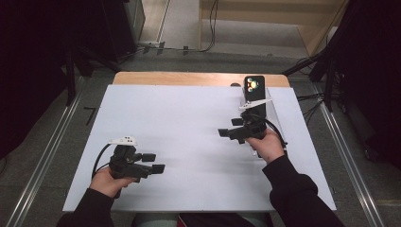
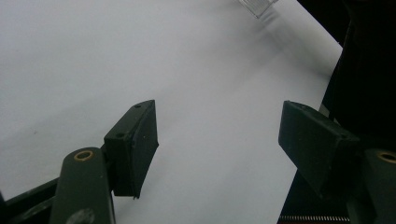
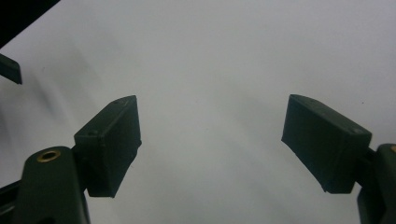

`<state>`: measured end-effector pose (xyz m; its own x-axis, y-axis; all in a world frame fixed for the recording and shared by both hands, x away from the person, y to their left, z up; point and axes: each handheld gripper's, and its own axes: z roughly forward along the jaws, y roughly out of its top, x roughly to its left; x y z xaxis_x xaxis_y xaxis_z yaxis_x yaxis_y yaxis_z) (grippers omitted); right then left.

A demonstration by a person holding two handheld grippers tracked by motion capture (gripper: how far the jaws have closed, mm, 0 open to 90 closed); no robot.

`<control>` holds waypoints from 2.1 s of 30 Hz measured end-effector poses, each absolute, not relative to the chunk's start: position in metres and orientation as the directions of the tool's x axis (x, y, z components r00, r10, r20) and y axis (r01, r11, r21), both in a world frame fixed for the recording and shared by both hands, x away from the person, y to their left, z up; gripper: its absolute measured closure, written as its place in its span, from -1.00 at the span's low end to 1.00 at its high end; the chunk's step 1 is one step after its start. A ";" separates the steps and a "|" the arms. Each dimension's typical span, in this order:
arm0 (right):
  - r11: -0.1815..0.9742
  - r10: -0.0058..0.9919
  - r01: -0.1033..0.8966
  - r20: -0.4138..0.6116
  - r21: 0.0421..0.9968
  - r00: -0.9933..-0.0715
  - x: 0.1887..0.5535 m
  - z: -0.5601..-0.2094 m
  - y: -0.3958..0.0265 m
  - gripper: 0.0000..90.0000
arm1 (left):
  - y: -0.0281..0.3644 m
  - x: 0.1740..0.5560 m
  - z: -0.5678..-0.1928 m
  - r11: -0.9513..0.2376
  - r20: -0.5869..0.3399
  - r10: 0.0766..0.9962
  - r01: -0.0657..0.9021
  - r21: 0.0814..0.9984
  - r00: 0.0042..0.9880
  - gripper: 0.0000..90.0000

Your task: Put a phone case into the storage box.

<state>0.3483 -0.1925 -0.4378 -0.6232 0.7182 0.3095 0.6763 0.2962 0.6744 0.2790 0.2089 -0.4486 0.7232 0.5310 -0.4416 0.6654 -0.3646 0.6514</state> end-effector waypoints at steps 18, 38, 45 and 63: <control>0.341 0.682 0.659 0.306 0.671 -0.664 0.308 -0.443 -0.194 -0.61 | 0.207 0.278 -0.449 -0.371 -0.444 0.521 0.661 0.652 0.729 -0.37; 0.370 0.664 0.647 0.298 0.666 -0.686 0.276 -0.454 -0.208 -0.61 | 0.204 0.275 -0.450 -0.390 -0.422 0.502 0.633 0.669 0.755 -0.37; 0.366 0.671 0.661 0.307 0.655 -0.675 0.266 -0.459 -0.220 -0.61 | 0.202 0.274 -0.451 -0.395 -0.422 0.500 0.633 0.666 0.756 -0.37; 0.345 0.706 0.684 0.303 0.642 -0.640 0.247 -0.469 -0.251 -0.61 | 0.202 0.274 -0.451 -0.394 -0.420 0.496 0.628 0.671 0.760 -0.37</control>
